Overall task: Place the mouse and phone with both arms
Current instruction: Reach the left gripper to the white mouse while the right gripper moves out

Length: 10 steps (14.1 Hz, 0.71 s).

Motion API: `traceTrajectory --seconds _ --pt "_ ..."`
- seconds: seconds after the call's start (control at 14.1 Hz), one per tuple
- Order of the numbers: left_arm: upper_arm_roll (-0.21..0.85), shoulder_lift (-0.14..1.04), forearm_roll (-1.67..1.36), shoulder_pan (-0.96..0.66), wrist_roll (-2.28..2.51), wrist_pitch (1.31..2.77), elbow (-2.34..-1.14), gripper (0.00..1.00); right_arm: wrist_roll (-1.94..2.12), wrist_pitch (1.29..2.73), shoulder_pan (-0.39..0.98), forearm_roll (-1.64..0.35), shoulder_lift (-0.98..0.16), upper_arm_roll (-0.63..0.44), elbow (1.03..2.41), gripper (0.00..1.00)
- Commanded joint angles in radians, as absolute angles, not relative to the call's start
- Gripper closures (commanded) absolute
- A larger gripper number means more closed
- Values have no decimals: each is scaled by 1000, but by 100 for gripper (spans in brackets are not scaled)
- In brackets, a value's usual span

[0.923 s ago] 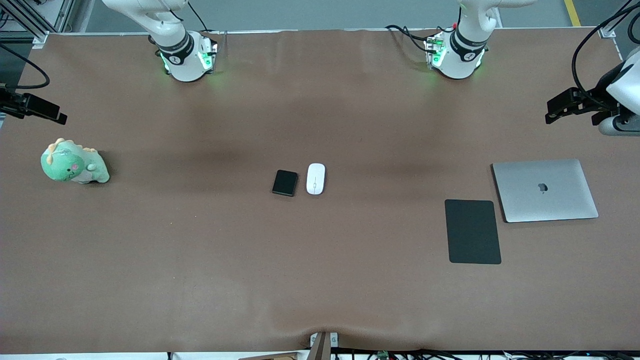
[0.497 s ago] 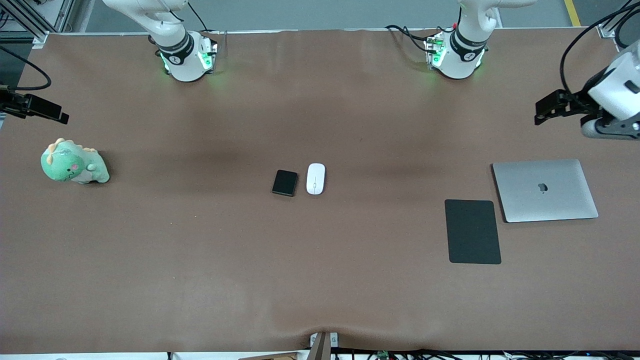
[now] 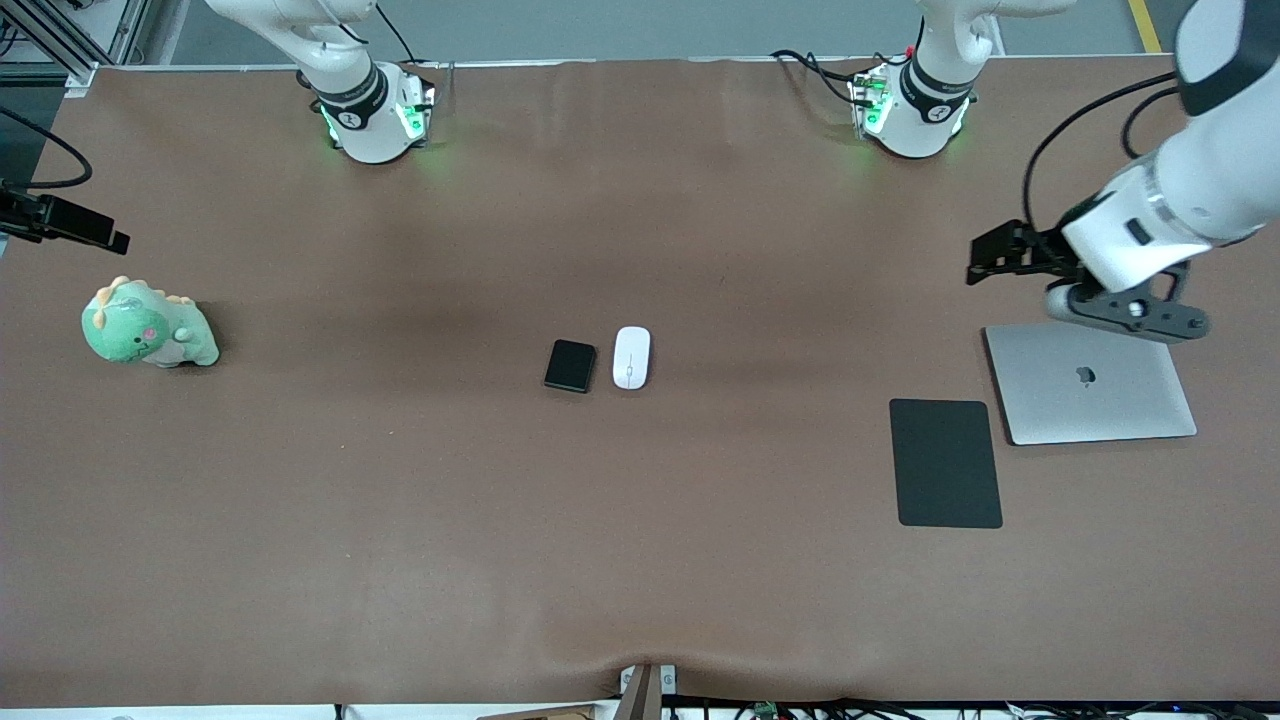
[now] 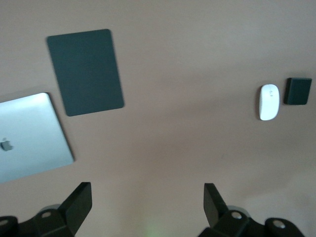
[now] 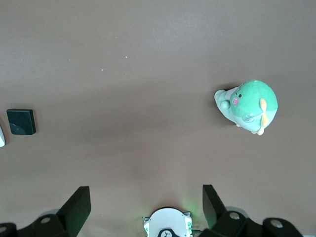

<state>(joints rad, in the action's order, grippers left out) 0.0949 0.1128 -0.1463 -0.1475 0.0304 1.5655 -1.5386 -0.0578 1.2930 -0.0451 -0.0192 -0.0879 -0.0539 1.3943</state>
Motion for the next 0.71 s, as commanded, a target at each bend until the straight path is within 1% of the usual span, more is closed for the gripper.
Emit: traceTrajectory --seconds 0.0,0.07,0.14,0.36,0.64 --pt "104 164 -155 -271 153 1604 -1516 0 -22 1264 -77 -28 -159 -20 1286 0" --pt "104 185 -153 -320 211 1627 -1516 0 -21 1225 -89 -32 -199 -18 1261 0" --pt "106 216 -149 -371 269 1656 -1516 0 -21 1201 -89 -38 -215 -21 1240 0" --pt "104 314 -114 -510 414 1747 -1519 0 -20 1200 -87 -37 -218 -32 1233 0" --pt "103 471 -57 -659 588 1940 -1519 0 -34 1206 -87 -25 -236 -43 1241 0"
